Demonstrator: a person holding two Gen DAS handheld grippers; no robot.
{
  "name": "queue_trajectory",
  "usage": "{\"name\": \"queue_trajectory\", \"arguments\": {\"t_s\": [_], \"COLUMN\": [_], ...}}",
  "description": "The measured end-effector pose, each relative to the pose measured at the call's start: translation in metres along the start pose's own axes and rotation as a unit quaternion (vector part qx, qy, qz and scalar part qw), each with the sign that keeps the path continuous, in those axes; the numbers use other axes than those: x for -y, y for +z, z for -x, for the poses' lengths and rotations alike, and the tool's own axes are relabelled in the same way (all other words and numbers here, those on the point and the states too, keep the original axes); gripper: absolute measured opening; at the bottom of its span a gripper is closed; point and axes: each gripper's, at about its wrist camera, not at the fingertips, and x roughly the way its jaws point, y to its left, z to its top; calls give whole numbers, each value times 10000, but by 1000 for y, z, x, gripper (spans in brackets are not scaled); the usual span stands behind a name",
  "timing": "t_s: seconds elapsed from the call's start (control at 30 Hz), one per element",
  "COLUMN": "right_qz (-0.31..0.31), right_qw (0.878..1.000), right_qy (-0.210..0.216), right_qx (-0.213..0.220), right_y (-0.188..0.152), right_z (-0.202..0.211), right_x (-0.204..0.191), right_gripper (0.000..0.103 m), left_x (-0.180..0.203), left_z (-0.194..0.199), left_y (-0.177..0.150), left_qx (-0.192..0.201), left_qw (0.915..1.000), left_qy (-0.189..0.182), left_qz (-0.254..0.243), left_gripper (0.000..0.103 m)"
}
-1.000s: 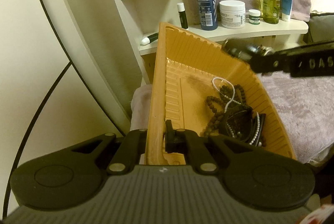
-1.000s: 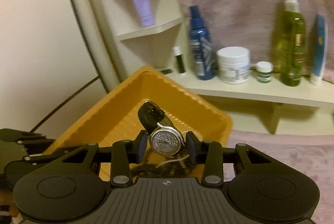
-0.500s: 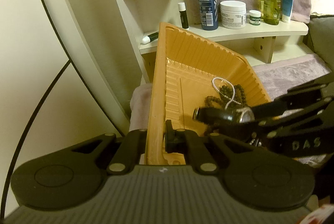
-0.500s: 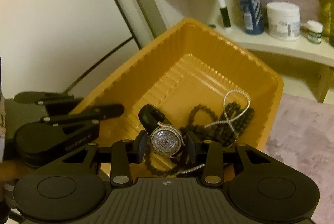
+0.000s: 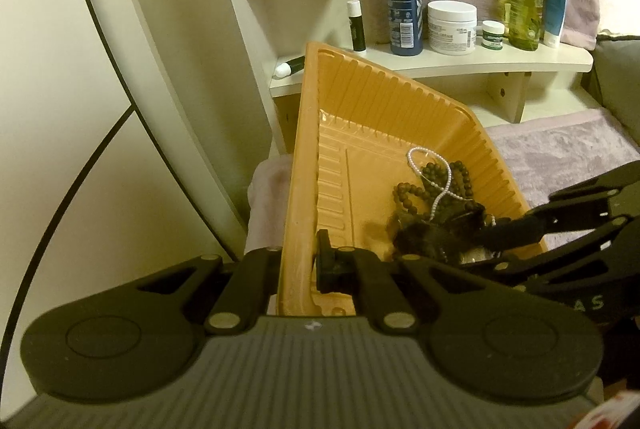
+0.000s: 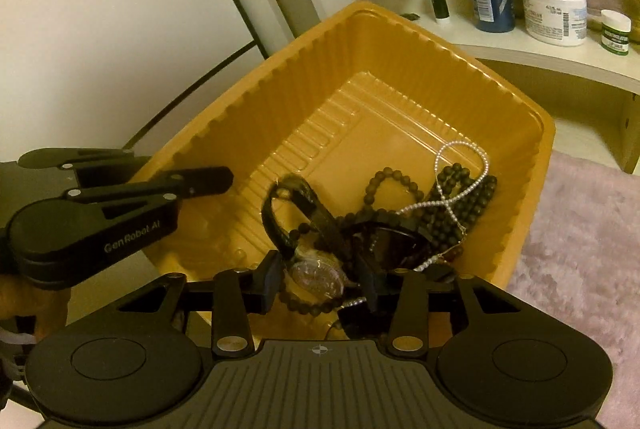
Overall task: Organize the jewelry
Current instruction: 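Carry the watch into the tray and open the right gripper, then withdraw the open right gripper from the tray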
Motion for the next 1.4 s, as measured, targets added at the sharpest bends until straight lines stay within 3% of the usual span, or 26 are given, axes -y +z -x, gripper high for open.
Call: {"name": "queue_trajectory", "arguments": {"t_s": [0.07, 0.3, 0.57, 0.73, 1.4], "right_qz": [-37, -222, -756, -946, -988], "right_qw": [10000, 9988, 9914, 9872, 9839], "right_qy": [-38, -109, -757, -907, -1260], "right_qx": [62, 426, 755, 909, 794], "right_y": [0, 1, -9, -15, -25], "right_z": [3, 28, 61, 71, 76], "right_x": [0, 9, 38, 48, 46], "right_gripper": [64, 64, 65, 65, 65], "left_x": [-1, -5, -16, -21, -57], "left_z": [-1, -2, -9, -15, -49], "left_y": [0, -2, -6, -10, -36], "left_qx": [-9, -12, -43, -61, -207], "left_qw": [10000, 9999, 9994, 9990, 9908], "left_qy": [-7, -62, -256, -326, -1015], "left_qz": [8, 80, 226, 285, 867], "left_gripper": [4, 4, 4, 4, 4]}}
